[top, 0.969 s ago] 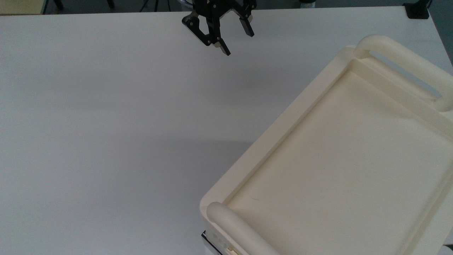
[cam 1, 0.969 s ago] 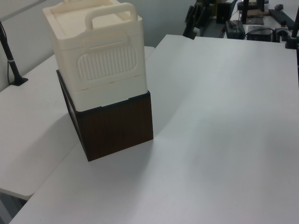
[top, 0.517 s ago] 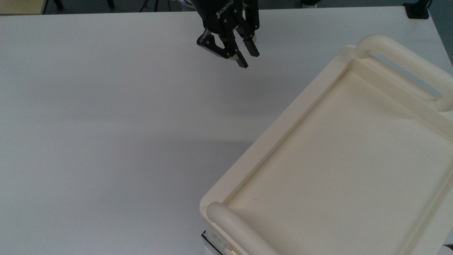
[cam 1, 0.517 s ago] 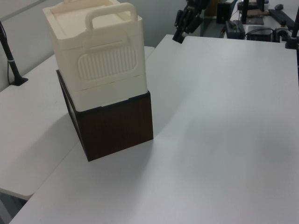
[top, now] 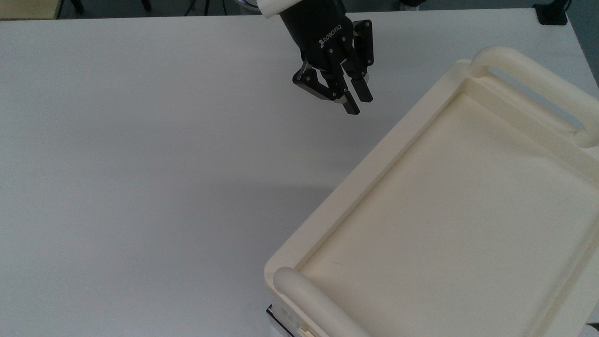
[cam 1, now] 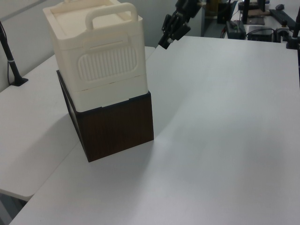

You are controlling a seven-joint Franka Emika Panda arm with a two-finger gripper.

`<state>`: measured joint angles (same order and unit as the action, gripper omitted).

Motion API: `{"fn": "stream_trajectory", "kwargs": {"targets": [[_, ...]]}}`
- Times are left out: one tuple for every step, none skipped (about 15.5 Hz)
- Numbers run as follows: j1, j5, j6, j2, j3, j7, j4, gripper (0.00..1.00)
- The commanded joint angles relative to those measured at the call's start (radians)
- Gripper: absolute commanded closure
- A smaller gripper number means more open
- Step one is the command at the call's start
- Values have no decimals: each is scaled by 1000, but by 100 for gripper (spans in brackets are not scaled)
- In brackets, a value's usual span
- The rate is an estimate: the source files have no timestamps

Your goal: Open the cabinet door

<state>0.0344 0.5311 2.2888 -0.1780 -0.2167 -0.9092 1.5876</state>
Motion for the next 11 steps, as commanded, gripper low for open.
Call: {"fn": "stream_trajectory", "kwargs": {"targets": [[-1,15,72,-17,-24,-14,5,73],[-1,15,83,-26,-33,-13,5,73],[-1,18,101,-32,-39,-10,5,72],[-1,18,122,-40,-46,-8,5,73],[-1,20,142,-43,-56,-8,5,72],[1,20,153,-44,-65,-8,5,72],[1,21,156,-46,-70,-7,3,73],[1,21,159,-46,-72,-4,5,72],[1,21,159,-51,-72,4,2,72],[-1,21,159,-57,-73,9,-12,72],[1,20,159,-60,-81,15,-21,72]]}}
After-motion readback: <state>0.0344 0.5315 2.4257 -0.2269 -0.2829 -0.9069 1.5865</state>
